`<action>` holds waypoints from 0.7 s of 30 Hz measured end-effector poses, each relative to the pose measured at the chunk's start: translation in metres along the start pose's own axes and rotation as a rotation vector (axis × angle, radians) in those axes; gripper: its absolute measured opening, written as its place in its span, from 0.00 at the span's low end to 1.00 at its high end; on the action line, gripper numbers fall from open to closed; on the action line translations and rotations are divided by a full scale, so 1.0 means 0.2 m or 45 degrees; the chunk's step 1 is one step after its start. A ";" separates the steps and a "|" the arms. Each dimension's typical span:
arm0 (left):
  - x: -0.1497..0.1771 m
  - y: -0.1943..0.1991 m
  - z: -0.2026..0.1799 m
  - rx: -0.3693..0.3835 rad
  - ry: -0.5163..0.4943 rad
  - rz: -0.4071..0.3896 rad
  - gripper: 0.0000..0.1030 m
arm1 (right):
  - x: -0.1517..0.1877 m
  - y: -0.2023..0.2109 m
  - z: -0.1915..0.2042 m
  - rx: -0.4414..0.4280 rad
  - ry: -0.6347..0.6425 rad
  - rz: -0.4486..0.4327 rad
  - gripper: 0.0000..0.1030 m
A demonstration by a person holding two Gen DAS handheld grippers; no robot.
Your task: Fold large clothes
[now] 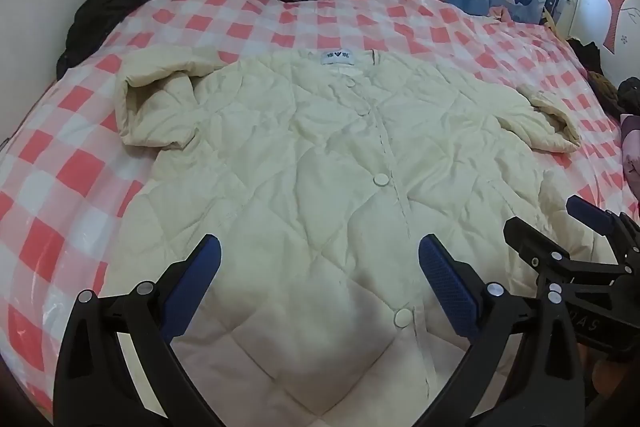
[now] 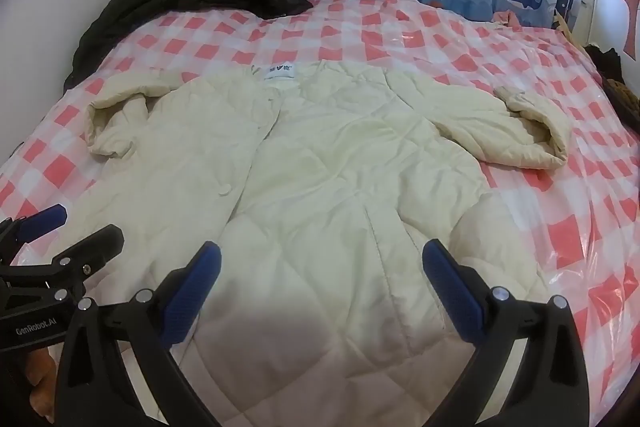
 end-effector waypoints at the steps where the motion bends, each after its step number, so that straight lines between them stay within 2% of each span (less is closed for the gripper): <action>1: 0.00 -0.01 0.00 0.002 0.001 0.007 0.93 | 0.00 -0.01 -0.01 0.000 -0.001 0.004 0.94; 21: 0.03 -0.07 0.02 0.019 0.045 0.073 0.93 | 0.03 -0.05 0.00 0.017 0.027 0.039 0.94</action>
Point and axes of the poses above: each gripper's, at about its wrist camera, not at the fingertips, and y roughly against the way its jaws point, z to its left, x to its underside, the point moved 7 cm from there along -y, roughly the way its jaws point
